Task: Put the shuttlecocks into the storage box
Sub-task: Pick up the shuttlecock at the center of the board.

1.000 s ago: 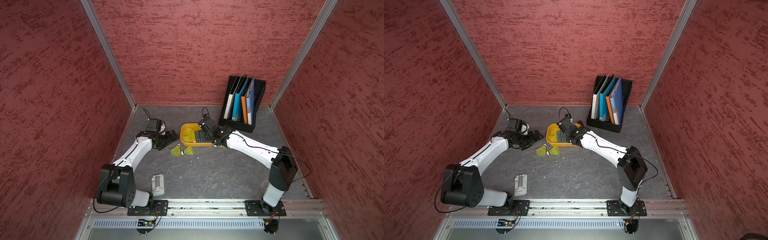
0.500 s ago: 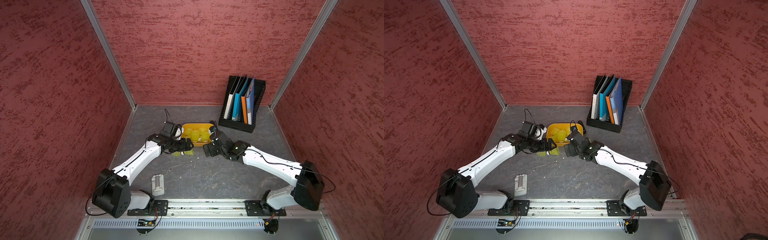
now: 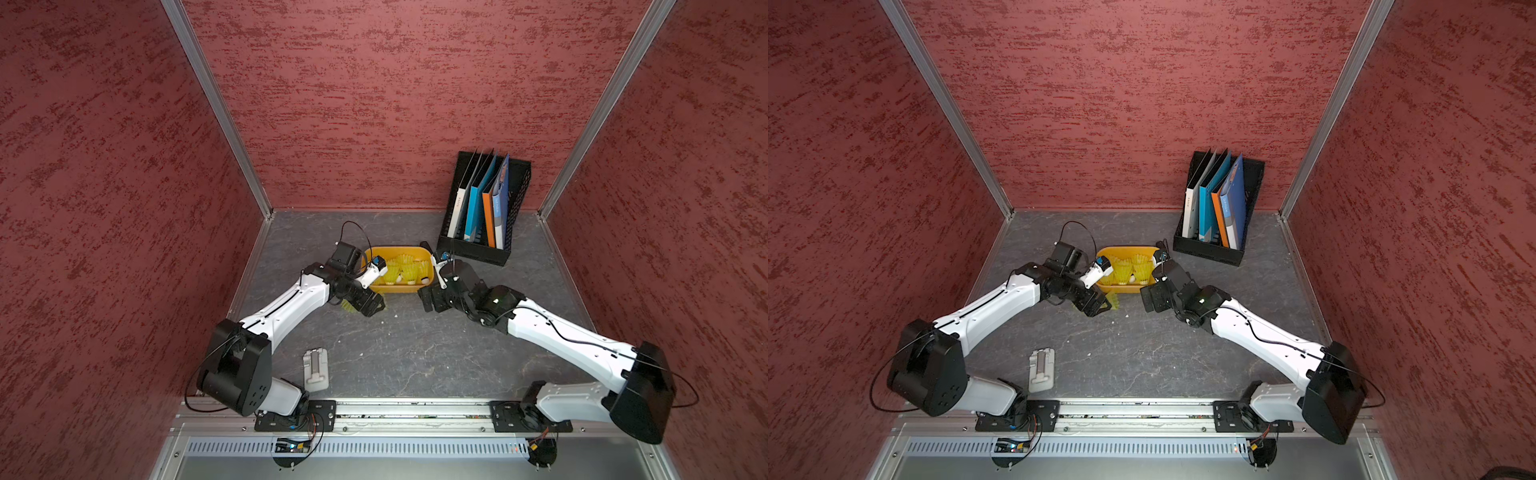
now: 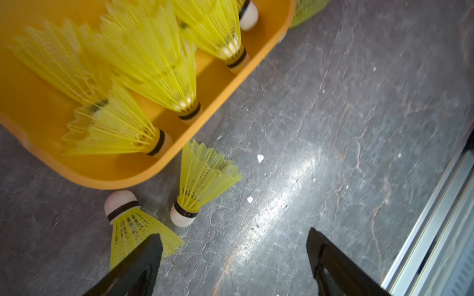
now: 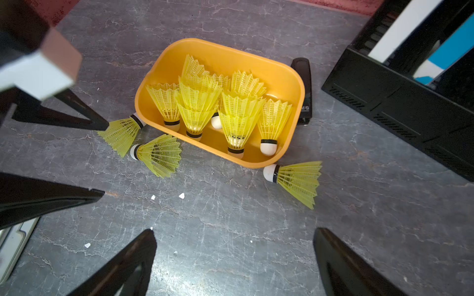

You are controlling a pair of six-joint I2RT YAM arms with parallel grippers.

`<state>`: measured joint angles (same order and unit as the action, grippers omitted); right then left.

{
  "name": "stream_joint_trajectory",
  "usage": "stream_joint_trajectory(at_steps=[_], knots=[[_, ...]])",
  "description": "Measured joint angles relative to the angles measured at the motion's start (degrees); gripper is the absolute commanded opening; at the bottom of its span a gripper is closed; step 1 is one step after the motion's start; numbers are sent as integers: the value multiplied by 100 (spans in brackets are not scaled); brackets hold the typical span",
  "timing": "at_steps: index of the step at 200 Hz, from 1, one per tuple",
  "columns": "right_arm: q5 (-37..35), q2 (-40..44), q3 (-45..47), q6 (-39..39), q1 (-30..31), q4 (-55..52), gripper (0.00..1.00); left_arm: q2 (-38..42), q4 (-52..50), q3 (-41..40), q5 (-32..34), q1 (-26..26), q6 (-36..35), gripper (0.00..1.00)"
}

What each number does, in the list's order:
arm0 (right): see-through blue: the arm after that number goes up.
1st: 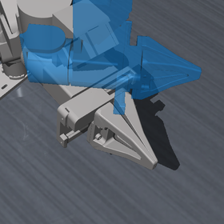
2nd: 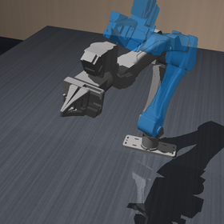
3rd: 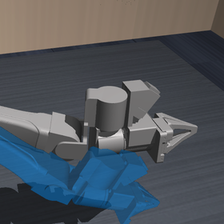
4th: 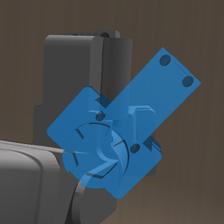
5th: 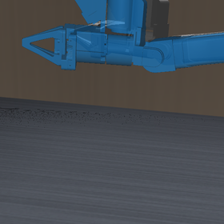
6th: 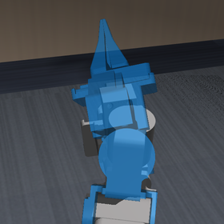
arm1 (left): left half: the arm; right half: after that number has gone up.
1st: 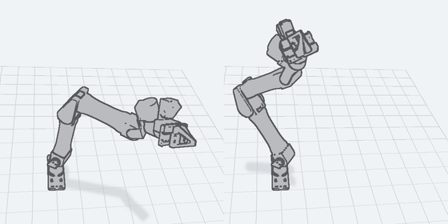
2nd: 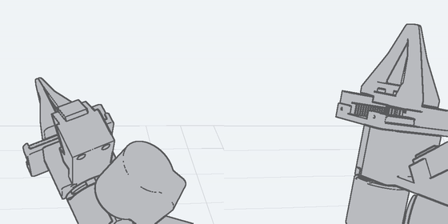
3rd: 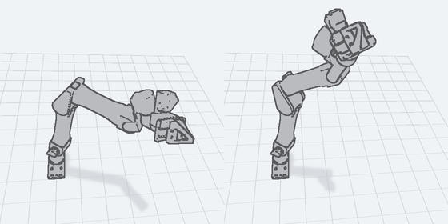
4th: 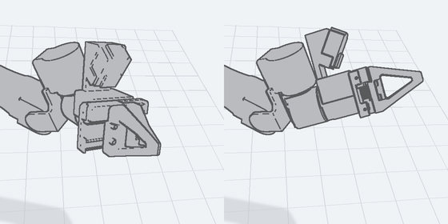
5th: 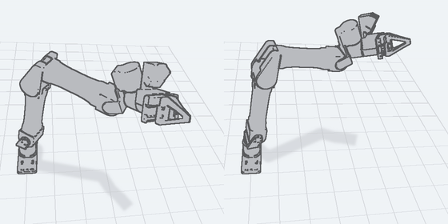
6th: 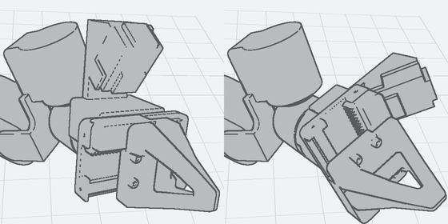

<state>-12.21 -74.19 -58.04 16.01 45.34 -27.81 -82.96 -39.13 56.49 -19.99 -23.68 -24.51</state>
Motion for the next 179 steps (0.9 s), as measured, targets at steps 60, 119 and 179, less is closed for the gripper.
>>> stream_joint_trajectory(at_steps=[60,119,179], knots=[[295,146,92,-31,-173,-76,98,-146,321,-334,240,-17,-1141,88],[319,297,131,-17,-343,-181,98,-516,584,-334,708,-275,-1482,76],[326,306,166,9,-407,-203,98,-868,719,-280,970,-275,-1478,62]])
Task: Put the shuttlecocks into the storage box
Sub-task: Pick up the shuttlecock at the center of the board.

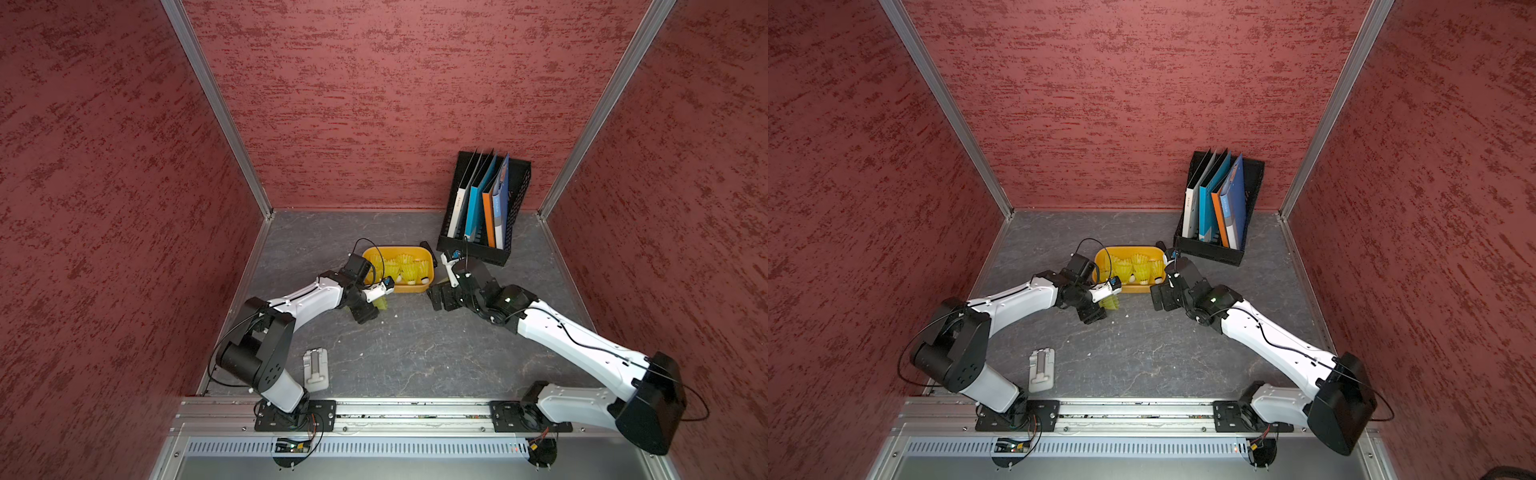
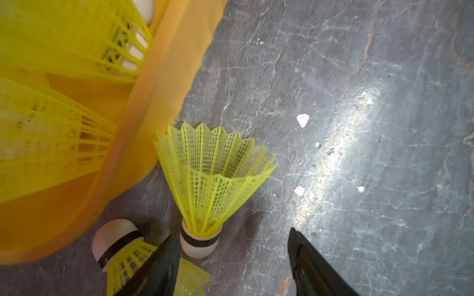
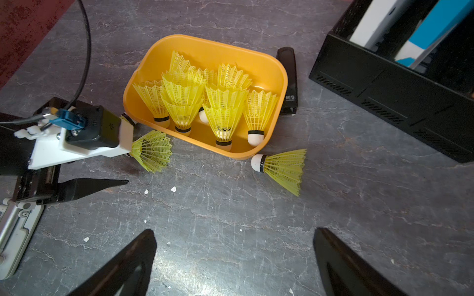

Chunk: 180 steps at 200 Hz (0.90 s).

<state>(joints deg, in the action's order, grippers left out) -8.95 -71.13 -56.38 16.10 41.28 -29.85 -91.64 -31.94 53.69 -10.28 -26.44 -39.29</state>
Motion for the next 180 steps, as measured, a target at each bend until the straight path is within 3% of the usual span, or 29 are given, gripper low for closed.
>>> stream_joint_trajectory(at_steps=[52,106,134,180], knots=[[304,0,26,138,-138,50,98,-352,35,190,33,-116,63,54],[1613,-2,769,966,-946,592,98,-584,2,352,33,-236,203,50],[2179,-4,1261,1432,-1187,942,99,-584,-26,358,31,-304,289,38],[2559,-4,1685,1945,-1252,1338,98,-584,-131,415,28,-400,400,31]])
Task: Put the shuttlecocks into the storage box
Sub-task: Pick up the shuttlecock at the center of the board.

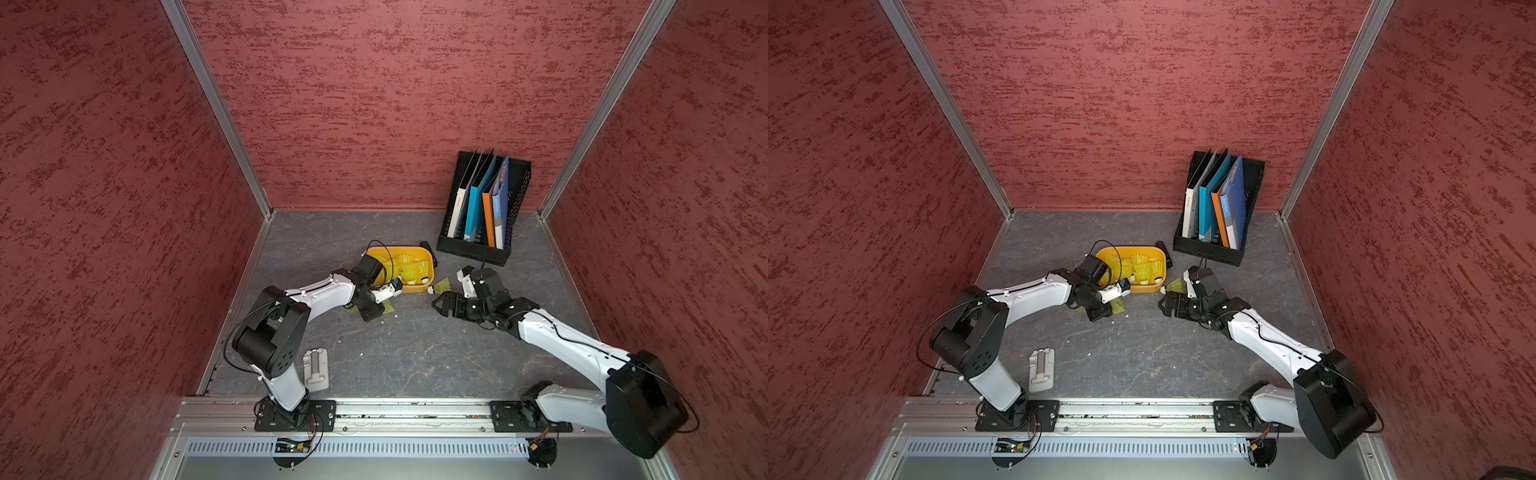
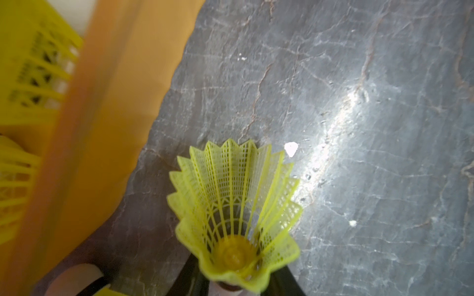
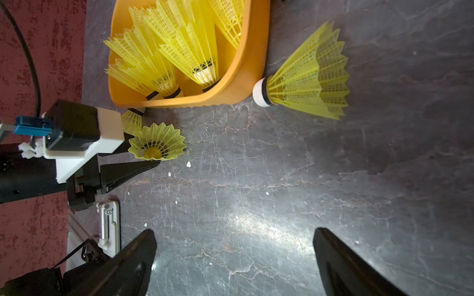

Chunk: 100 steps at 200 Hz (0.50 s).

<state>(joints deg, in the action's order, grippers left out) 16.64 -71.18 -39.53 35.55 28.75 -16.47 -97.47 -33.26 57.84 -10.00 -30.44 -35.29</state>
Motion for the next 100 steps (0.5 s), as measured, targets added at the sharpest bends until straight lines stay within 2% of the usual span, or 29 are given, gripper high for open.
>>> stream_joint_trajectory(at_steps=[33,100], knots=[[13,2,0,85,-15,170,98,-83,-212,221,0,-181,229,26],[-13,90,17,94,-50,190,98,-354,-540,634,-9,-925,1093,26]])
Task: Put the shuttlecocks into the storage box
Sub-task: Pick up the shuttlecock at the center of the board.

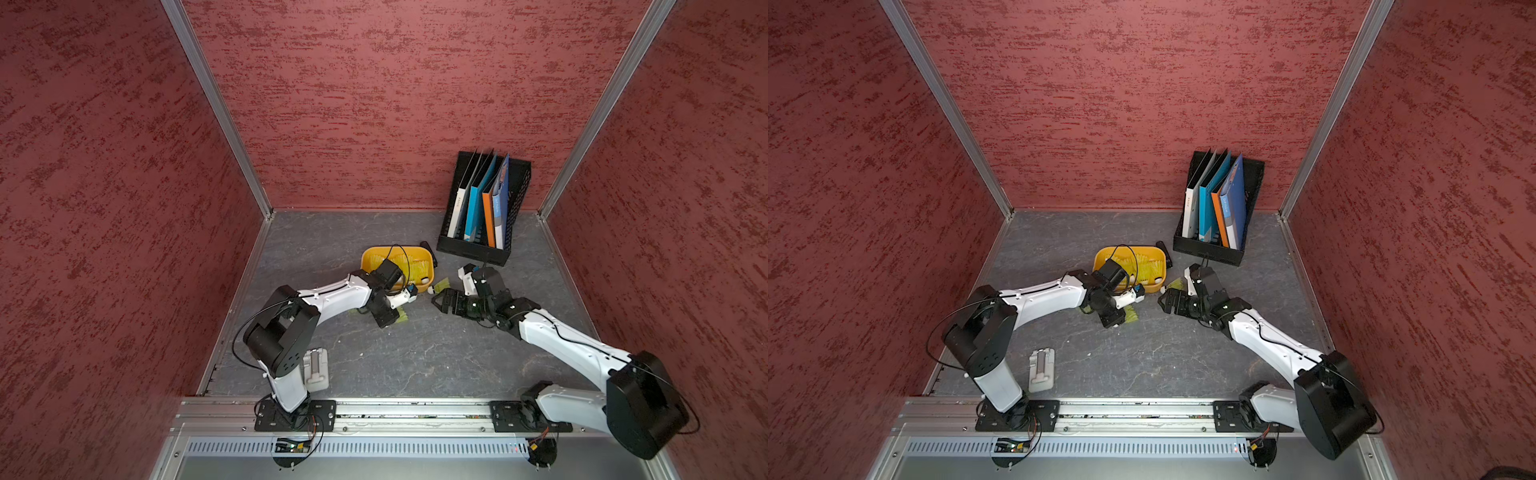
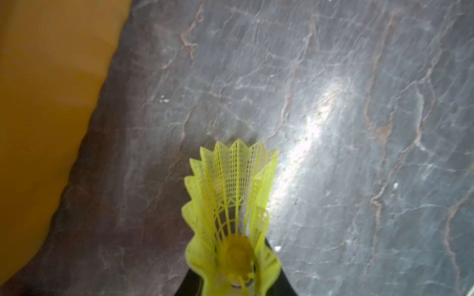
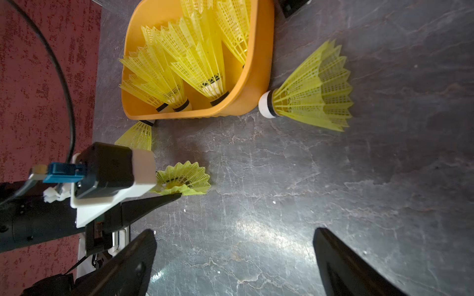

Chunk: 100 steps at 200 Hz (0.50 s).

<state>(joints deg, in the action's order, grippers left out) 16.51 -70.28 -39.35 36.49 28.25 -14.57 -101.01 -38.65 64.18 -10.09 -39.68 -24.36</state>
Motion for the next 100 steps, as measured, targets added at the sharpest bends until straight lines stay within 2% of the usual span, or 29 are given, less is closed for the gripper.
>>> stream_joint_trajectory(at_steps=[28,56,66,100], knots=[[-35,229,66,-7,-68,-42,99,-264,7,420,-28,-304,588,28],[-83,404,140,-17,-162,-140,98,-503,59,748,-31,-601,1158,46],[-96,452,168,-28,-188,-168,98,-553,98,774,-22,-706,1298,50],[-129,549,197,-42,-249,-280,98,-619,162,745,-7,-938,1602,50]])
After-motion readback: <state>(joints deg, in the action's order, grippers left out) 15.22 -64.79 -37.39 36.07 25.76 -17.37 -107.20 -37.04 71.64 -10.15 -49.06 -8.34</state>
